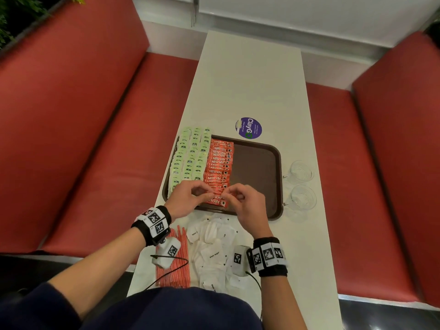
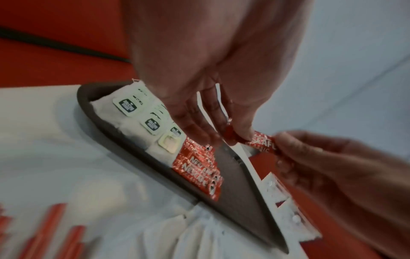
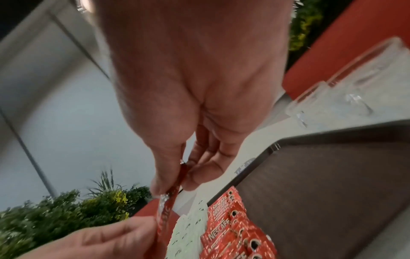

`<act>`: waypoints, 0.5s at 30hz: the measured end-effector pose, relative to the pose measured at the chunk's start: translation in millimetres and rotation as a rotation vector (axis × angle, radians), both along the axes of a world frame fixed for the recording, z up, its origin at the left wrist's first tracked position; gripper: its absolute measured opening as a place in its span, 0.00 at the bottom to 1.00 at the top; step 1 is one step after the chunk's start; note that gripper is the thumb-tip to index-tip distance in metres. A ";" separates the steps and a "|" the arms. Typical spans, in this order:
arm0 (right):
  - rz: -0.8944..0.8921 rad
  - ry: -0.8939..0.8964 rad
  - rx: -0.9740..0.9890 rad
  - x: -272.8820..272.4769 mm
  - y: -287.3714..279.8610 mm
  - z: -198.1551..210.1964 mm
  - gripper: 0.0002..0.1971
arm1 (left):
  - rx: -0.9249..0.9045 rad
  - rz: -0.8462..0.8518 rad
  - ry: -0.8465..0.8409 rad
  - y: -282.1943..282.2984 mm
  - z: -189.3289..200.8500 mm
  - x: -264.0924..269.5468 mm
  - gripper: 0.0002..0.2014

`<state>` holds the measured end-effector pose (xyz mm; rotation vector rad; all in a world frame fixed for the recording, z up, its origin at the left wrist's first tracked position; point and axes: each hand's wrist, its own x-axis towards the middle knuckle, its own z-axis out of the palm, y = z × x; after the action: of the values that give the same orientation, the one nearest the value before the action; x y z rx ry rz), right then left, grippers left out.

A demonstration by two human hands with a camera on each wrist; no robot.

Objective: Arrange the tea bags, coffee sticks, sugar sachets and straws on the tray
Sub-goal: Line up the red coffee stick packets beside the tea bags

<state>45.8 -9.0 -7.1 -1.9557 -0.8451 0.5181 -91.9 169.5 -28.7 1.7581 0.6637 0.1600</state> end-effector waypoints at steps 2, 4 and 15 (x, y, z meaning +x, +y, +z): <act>0.030 -0.037 -0.042 5.1 -1.4 -1.5 0.03 | 0.155 -0.046 0.075 1.2 -9.3 -0.5 0.04; 0.083 -0.068 -0.134 10.0 -2.8 -6.9 0.07 | 0.254 -0.069 0.115 0.9 -15.0 -0.2 0.05; 0.000 -0.126 -0.300 -4.0 1.2 -61.6 0.07 | 0.915 -0.277 0.256 -4.9 -45.2 4.2 0.06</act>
<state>41.8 -7.8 -68.7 -2.2818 -0.8864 0.5511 -87.6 164.5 -74.0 2.7663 0.5497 0.0418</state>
